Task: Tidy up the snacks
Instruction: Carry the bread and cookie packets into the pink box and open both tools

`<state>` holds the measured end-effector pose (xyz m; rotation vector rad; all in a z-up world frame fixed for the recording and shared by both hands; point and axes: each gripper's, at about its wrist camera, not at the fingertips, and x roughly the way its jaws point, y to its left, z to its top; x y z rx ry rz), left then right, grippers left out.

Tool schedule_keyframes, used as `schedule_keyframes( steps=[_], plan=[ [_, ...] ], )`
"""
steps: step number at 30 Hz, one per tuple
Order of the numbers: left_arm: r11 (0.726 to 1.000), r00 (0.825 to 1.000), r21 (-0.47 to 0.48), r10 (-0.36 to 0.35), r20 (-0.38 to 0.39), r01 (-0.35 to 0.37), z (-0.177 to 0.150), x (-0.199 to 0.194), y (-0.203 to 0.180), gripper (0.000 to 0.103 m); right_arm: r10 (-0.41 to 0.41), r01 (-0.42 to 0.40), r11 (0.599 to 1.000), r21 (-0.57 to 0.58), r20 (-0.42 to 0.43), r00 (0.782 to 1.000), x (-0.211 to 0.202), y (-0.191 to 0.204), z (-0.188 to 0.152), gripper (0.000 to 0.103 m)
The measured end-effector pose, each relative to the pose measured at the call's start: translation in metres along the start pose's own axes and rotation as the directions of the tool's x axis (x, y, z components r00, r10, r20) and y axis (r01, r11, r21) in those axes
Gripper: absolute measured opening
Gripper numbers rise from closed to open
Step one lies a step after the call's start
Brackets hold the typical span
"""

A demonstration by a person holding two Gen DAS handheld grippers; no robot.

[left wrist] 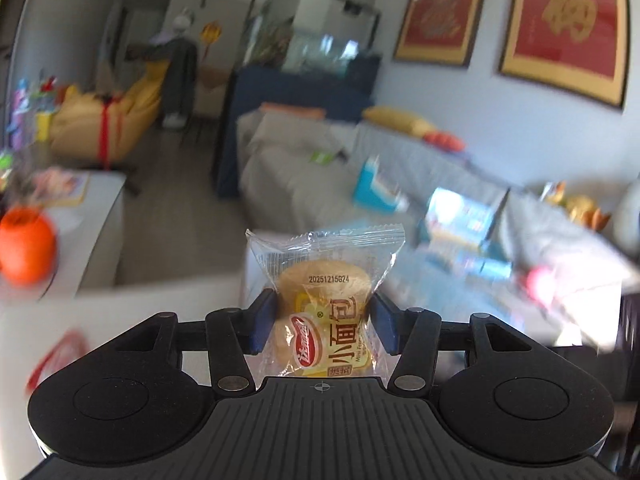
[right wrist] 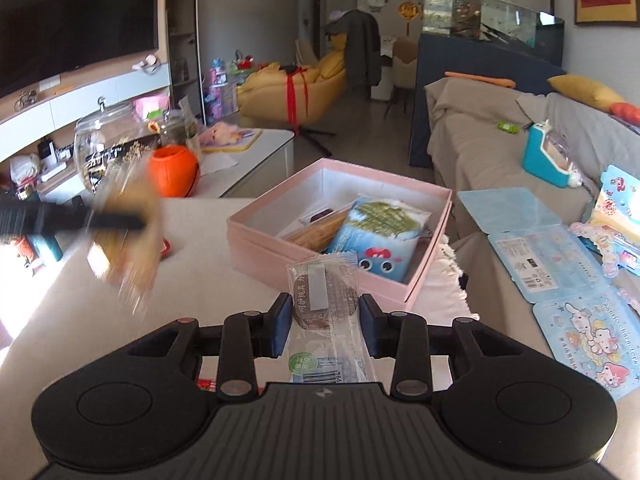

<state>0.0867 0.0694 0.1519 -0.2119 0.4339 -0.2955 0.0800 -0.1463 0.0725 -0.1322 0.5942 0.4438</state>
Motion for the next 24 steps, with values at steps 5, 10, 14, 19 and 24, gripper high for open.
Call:
schedule_keyframes(
  steps=[5, 10, 14, 19, 24],
  plan=[
    [0.987, 0.996, -0.160, -0.040, -0.085, 0.026, 0.038, 0.086, 0.018, 0.056, -0.019, 0.019, 1.000, 0.018, -0.014, 1.000, 0.005, -0.009, 0.002, 0.036],
    [0.992, 0.993, -0.121, -0.030, -0.110, 0.016, 0.004, 0.088, 0.035, 0.056, -0.050, 0.051, 0.998, 0.033, -0.036, 0.998, 0.007, -0.025, -0.007, 0.036],
    [0.987, 0.990, -0.152, 0.035, -0.136, -0.056, -0.030, 0.065, 0.067, 0.055, -0.057, 0.058, 0.998, 0.038, -0.036, 0.998, 0.015, -0.028, 0.002, 0.036],
    [0.912, 0.958, -0.304, 0.236, -0.163, -0.277, -0.045, 0.034, 0.126, 0.055, 0.013, -0.020, 0.997, 0.080, 0.090, 0.996, 0.028, -0.027, 0.075, 0.039],
    [0.773, 0.893, -0.449, 0.406, -0.193, -0.448, -0.055, -0.012, 0.197, 0.055, -0.036, 0.034, 0.999, 0.028, 0.081, 0.996, 0.057, -0.015, 0.126, 0.078]
  ],
)
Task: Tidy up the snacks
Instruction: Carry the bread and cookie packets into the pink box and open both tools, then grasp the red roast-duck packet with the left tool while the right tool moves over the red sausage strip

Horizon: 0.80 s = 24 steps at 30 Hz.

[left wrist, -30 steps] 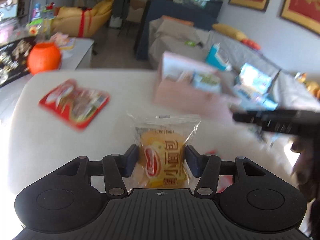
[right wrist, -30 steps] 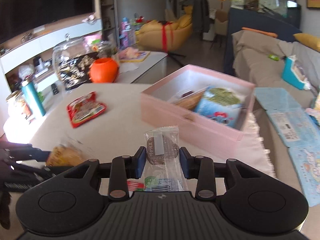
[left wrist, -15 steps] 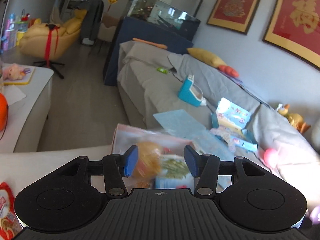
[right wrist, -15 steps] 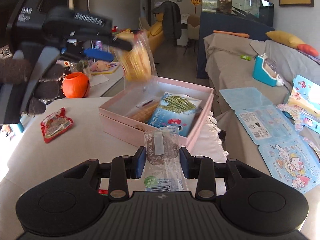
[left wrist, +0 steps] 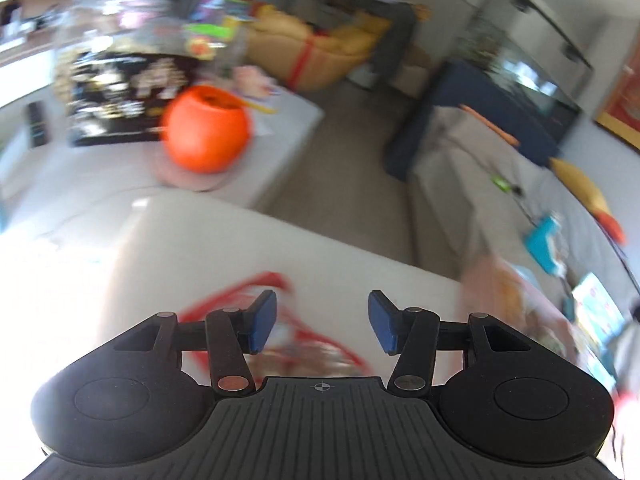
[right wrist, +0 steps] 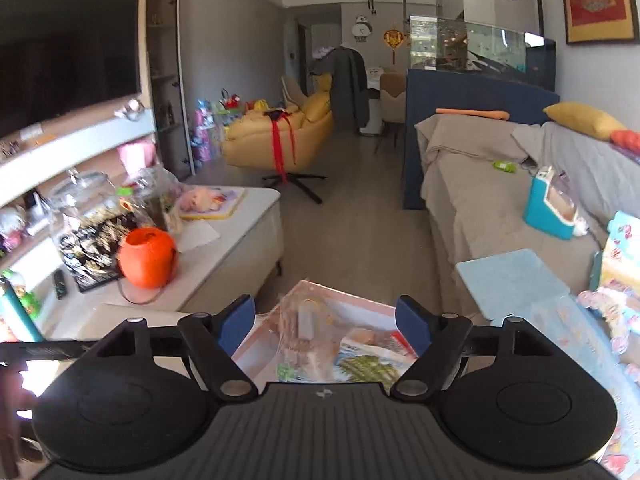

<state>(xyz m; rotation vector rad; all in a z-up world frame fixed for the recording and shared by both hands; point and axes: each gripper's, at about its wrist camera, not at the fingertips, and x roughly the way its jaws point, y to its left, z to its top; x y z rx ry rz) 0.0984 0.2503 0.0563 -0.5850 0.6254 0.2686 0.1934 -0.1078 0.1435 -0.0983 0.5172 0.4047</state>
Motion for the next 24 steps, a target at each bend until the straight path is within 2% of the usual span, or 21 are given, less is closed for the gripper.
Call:
schedule_keyframes(
  steps=[2, 4, 7, 11, 12, 14, 15, 16, 17, 19, 20, 22, 24],
  plan=[
    [0.997, 0.999, -0.059, 0.045, -0.018, -0.046, 0.006, 0.004, 0.024, 0.055, 0.030, -0.030, 0.999, -0.017, -0.023, 0.999, -0.004, 0.006, -0.013, 0.078],
    [0.992, 0.996, -0.103, 0.065, -0.055, -0.070, 0.006, 0.011, 0.042, 0.055, 0.091, -0.092, 0.996, -0.011, -0.080, 0.993, -0.010, 0.010, -0.036, 0.078],
    [0.993, 0.996, -0.110, 0.030, -0.088, -0.040, 0.006, 0.025, 0.047, 0.056, 0.178, -0.183, 0.983, -0.005, -0.201, 0.963, -0.019, 0.019, -0.081, 0.078],
    [0.997, 0.998, 0.069, 0.042, -0.043, -0.039, 0.000, 0.039, 0.011, 0.059, 0.210, -0.223, 0.975, 0.000, -0.326, 0.922, -0.028, 0.030, -0.133, 0.078],
    [0.990, 0.998, 0.141, 0.040, -0.050, -0.032, -0.002, 0.044, -0.001, 0.059, 0.218, -0.226, 0.974, 0.015, -0.347, 0.912, -0.030, 0.032, -0.144, 0.078],
    [0.954, 0.997, 0.300, 0.025, -0.077, -0.001, -0.018, 0.050, -0.031, 0.059, 0.220, -0.229, 0.973, 0.020, -0.370, 0.903, -0.034, 0.037, -0.163, 0.078],
    [0.930, 0.996, 0.367, 0.012, -0.084, 0.020, -0.028, 0.050, -0.044, 0.060, 0.215, -0.227, 0.974, 0.011, -0.376, 0.901, -0.036, 0.043, -0.173, 0.078],
    [0.917, 0.996, 0.397, -0.004, -0.094, 0.041, -0.032, 0.048, -0.049, 0.059, 0.209, -0.225, 0.974, 0.002, -0.377, 0.902, -0.037, 0.047, -0.180, 0.079],
    [0.911, 0.993, 0.406, -0.029, -0.113, 0.073, -0.038, 0.048, -0.056, 0.059, 0.197, -0.218, 0.976, -0.019, -0.360, 0.912, -0.041, 0.051, -0.186, 0.079],
    [0.917, 0.990, 0.385, -0.057, -0.132, 0.104, -0.042, 0.039, -0.058, 0.058, 0.163, -0.202, 0.975, -0.090, -0.327, 0.931, -0.047, 0.063, -0.197, 0.077],
    [0.922, 0.990, 0.373, -0.059, -0.130, 0.104, -0.043, 0.034, -0.057, 0.058, 0.146, -0.194, 0.973, -0.126, -0.317, 0.937, -0.049, 0.068, -0.200, 0.073],
    [0.936, 0.994, 0.346, -0.028, -0.103, 0.062, -0.041, 0.020, -0.051, 0.058, 0.152, -0.204, 0.967, -0.150, -0.300, 0.942, -0.048, 0.071, -0.198, 0.063],
    [0.960, 0.995, 0.278, 0.004, -0.097, 0.023, -0.033, 0.009, -0.040, 0.056, 0.137, -0.187, 0.971, -0.150, -0.294, 0.946, -0.040, 0.068, -0.189, 0.061]
  ],
)
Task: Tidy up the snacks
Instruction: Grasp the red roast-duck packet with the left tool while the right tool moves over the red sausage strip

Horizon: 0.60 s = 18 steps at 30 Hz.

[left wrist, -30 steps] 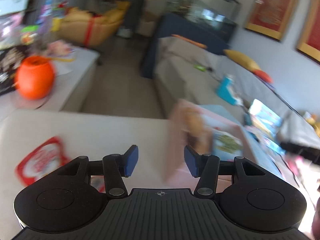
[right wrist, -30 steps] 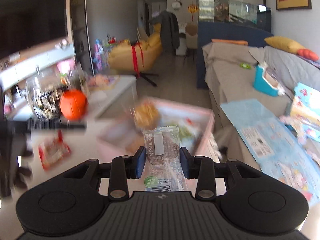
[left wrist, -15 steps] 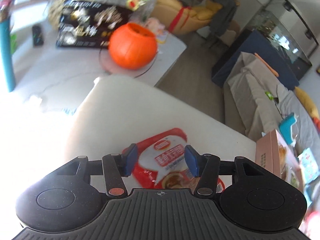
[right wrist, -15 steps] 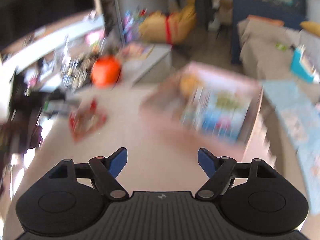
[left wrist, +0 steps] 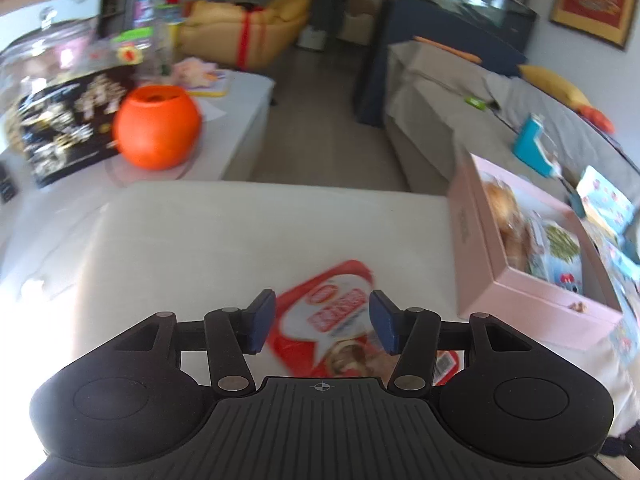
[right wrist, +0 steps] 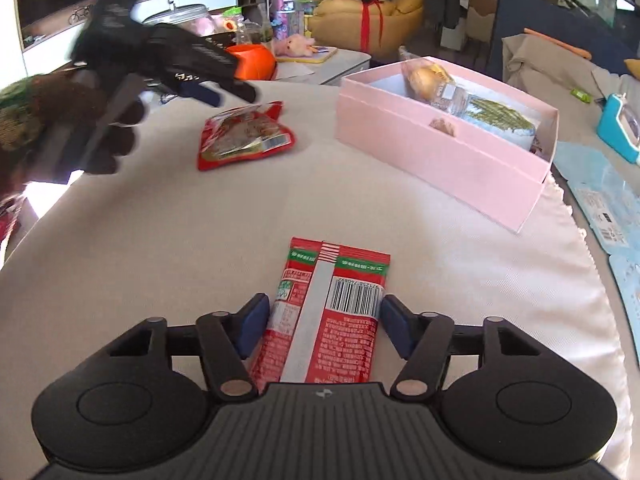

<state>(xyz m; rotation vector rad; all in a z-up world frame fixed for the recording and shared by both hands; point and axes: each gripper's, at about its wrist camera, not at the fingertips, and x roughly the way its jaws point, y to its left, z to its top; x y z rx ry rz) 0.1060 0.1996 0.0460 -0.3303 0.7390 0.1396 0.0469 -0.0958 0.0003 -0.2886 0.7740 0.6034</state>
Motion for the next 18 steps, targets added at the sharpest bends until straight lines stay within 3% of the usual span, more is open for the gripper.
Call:
schedule_keyframes(
  steps=[4, 8, 10, 14, 16, 18],
  plan=[
    [0.979, 0.997, -0.197, -0.056, -0.061, 0.043, 0.001, -0.007, 0.027, 0.056, -0.164, 0.163, 0.986, 0.027, 0.052, 0.985, 0.020, -0.022, 0.013, 0.061],
    [0.968, 0.990, -0.247, -0.081, -0.117, 0.050, -0.002, 0.013, 0.022, 0.056, -0.132, 0.120, 0.981, 0.155, 0.067, 0.989, 0.027, -0.047, 0.010, 0.074],
    [0.967, 0.990, -0.250, -0.082, -0.118, 0.050, 0.001, 0.026, 0.014, 0.056, -0.133, 0.119, 0.980, 0.158, 0.077, 0.988, 0.026, -0.048, 0.007, 0.075],
    [0.990, 0.994, -0.137, -0.038, -0.103, 0.023, 0.011, 0.044, -0.017, 0.058, -0.152, 0.138, 0.976, 0.167, 0.073, 0.986, 0.027, -0.051, 0.007, 0.083],
    [0.999, 0.994, -0.028, 0.011, -0.106, -0.014, 0.012, 0.052, -0.035, 0.059, -0.149, 0.134, 0.975, 0.177, 0.070, 0.986, 0.028, -0.054, 0.008, 0.084],
    [0.995, 0.993, 0.091, 0.059, -0.106, -0.050, 0.010, 0.058, -0.052, 0.067, -0.149, 0.135, 0.975, 0.178, 0.069, 0.986, 0.032, -0.054, 0.009, 0.086]
  ],
)
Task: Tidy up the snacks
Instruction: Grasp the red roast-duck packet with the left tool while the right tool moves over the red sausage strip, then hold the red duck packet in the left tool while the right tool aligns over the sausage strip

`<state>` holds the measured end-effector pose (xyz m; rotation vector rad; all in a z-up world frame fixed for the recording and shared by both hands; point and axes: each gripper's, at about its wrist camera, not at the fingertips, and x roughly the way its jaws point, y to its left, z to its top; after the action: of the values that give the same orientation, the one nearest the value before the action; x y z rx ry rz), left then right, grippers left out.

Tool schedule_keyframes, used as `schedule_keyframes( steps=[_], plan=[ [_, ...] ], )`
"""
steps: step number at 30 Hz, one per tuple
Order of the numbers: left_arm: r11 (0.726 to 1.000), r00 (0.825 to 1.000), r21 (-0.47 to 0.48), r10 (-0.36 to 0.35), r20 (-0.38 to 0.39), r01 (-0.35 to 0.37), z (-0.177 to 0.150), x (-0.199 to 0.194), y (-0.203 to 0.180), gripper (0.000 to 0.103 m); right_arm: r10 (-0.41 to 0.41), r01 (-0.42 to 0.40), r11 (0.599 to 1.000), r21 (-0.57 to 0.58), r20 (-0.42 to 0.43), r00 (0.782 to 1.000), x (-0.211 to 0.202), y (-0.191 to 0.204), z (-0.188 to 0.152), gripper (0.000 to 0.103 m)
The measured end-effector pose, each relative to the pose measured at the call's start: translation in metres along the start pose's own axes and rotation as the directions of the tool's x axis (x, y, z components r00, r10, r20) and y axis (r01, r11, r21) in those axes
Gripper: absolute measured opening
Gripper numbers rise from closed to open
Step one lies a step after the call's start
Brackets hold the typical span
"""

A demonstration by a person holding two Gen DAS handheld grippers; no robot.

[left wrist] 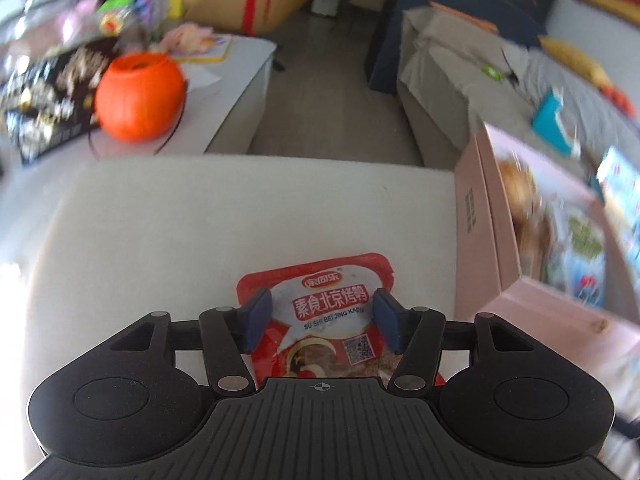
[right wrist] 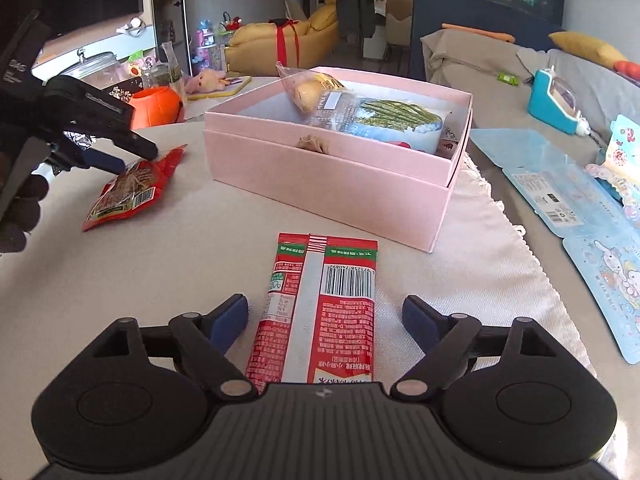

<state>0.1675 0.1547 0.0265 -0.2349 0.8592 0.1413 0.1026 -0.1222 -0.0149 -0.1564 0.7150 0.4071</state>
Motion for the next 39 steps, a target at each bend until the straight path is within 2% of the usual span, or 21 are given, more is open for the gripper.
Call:
schedule_keyframes(
  steps=[3, 6, 8, 10, 12, 14, 17, 20, 22, 25, 26, 27, 29, 31, 35, 39],
  plan=[
    [0.992, 0.999, 0.118, 0.041, 0.000, -0.041, -0.004, 0.007, -0.017, 0.079, -0.004, 0.004, 1.000, 0.002, 0.001, 1.000, 0.000, 0.000, -0.002, 0.087],
    [0.989, 0.999, 0.141, 0.050, 0.010, -0.050, -0.006, 0.011, -0.017, 0.085, -0.004, 0.004, 1.000, 0.003, 0.001, 1.000, 0.000, -0.001, -0.002, 0.087],
    [0.990, 0.999, 0.137, 0.037, 0.016, -0.039, -0.008, 0.009, -0.014, 0.084, -0.003, 0.003, 1.000, 0.004, 0.001, 1.000, -0.001, -0.001, -0.002, 0.087],
    [0.994, 1.000, 0.111, 0.008, 0.021, -0.011, -0.012, 0.001, -0.007, 0.077, -0.001, 0.001, 1.000, 0.004, 0.001, 1.000, 0.000, -0.001, -0.002, 0.088],
    [0.996, 0.998, 0.083, -0.048, 0.035, 0.045, -0.019, -0.015, 0.002, 0.054, 0.002, -0.002, 1.000, 0.004, 0.000, 1.000, 0.000, -0.001, -0.002, 0.089],
    [0.990, 0.994, 0.108, -0.099, 0.050, 0.093, -0.031, -0.033, 0.006, 0.044, 0.002, -0.002, 1.000, 0.004, 0.000, 1.000, 0.000, -0.001, -0.002, 0.089],
    [0.979, 0.990, 0.162, -0.134, 0.050, 0.124, -0.054, -0.052, 0.005, 0.041, 0.002, -0.002, 1.000, 0.004, 0.000, 1.000, 0.000, -0.001, -0.002, 0.089],
    [0.967, 0.989, 0.233, -0.123, 0.079, 0.102, -0.069, -0.060, 0.001, 0.041, -0.005, 0.005, 1.000, 0.004, -0.002, 1.000, 0.000, -0.001, -0.002, 0.091],
    [0.955, 0.989, 0.280, -0.125, 0.078, 0.098, -0.072, -0.059, -0.003, 0.045, -0.010, 0.010, 1.000, 0.011, -0.007, 1.000, 0.001, -0.002, -0.001, 0.093],
    [0.939, 0.994, 0.332, -0.102, 0.036, 0.084, -0.071, -0.051, -0.012, 0.065, -0.012, 0.012, 1.000, 0.016, -0.010, 1.000, 0.001, -0.002, -0.001, 0.095],
    [0.936, 0.995, 0.342, -0.094, 0.018, 0.082, -0.072, -0.048, -0.015, 0.077, -0.014, 0.014, 1.000, 0.016, -0.010, 1.000, 0.001, -0.002, -0.002, 0.095],
    [0.932, 0.996, 0.354, -0.086, 0.005, 0.079, -0.074, -0.045, -0.018, 0.082, -0.015, 0.015, 1.000, 0.017, -0.010, 1.000, 0.001, -0.002, -0.002, 0.095],
    [0.927, 0.997, 0.370, -0.076, 0.012, 0.066, -0.076, -0.043, -0.020, 0.083, -0.014, 0.014, 1.000, 0.017, -0.010, 1.000, 0.002, -0.003, -0.002, 0.095],
    [0.933, 0.997, 0.355, -0.074, 0.011, 0.065, -0.074, -0.041, -0.017, 0.083, -0.014, 0.014, 1.000, 0.018, -0.010, 1.000, 0.002, -0.003, -0.002, 0.095],
    [0.949, 0.997, 0.306, -0.078, -0.017, 0.080, -0.065, -0.034, -0.005, 0.092, -0.012, 0.013, 1.000, 0.018, -0.010, 1.000, 0.002, -0.002, -0.002, 0.096],
    [0.941, 0.997, 0.327, -0.077, -0.028, 0.082, -0.060, -0.030, -0.004, 0.094, -0.012, 0.012, 1.000, 0.018, -0.010, 1.000, 0.002, -0.002, -0.002, 0.096]
  ],
)
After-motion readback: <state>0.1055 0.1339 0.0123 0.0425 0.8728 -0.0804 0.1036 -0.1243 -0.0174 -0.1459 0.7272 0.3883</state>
